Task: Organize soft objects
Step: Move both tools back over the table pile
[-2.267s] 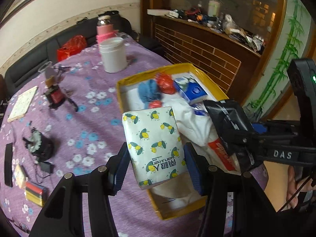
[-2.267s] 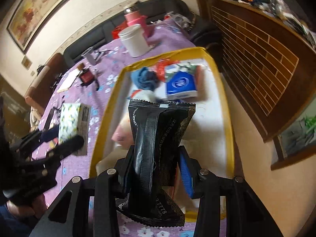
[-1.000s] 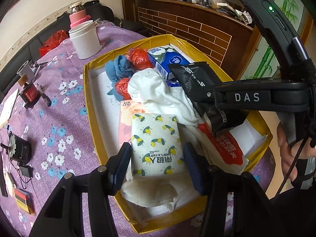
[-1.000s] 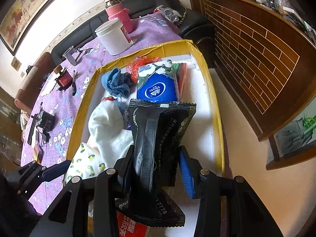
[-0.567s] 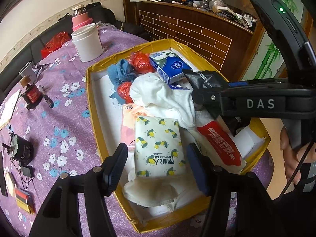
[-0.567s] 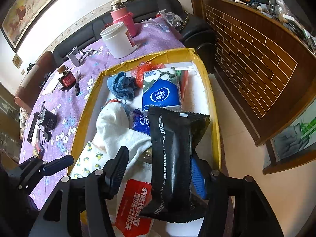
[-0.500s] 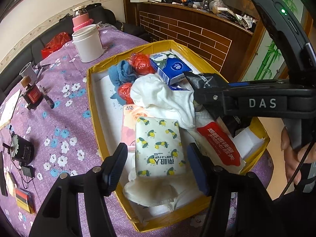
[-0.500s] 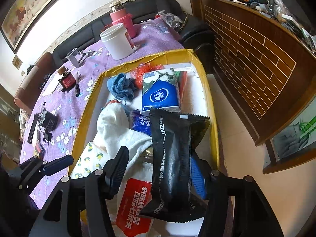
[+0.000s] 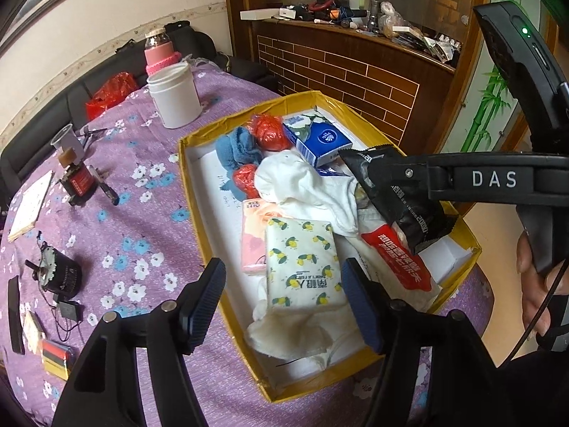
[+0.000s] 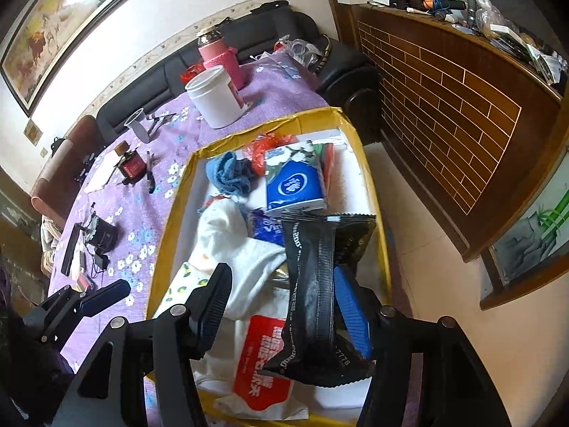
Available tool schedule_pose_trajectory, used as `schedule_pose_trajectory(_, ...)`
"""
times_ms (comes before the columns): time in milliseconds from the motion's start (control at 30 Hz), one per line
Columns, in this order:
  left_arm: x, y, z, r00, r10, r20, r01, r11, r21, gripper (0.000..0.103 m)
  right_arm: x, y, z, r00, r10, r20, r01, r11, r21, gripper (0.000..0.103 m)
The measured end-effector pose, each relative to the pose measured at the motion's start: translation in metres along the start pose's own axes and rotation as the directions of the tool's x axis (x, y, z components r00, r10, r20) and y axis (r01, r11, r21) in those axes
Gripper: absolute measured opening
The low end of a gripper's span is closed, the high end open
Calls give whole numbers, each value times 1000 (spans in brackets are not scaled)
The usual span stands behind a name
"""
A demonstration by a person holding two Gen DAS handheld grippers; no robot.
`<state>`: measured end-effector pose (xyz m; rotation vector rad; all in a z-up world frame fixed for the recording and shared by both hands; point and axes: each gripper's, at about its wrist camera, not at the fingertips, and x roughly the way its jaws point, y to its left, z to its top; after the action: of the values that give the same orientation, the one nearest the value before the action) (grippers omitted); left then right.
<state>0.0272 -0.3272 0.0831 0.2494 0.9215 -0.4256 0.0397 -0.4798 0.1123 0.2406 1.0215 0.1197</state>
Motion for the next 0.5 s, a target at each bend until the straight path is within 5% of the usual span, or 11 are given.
schedule_pose_trajectory(500, -29, 20, -16, 999, 32, 45, -32, 1000, -1, 70, -8, 36, -8, 1000, 9, 25, -8, 1000, -27, 64)
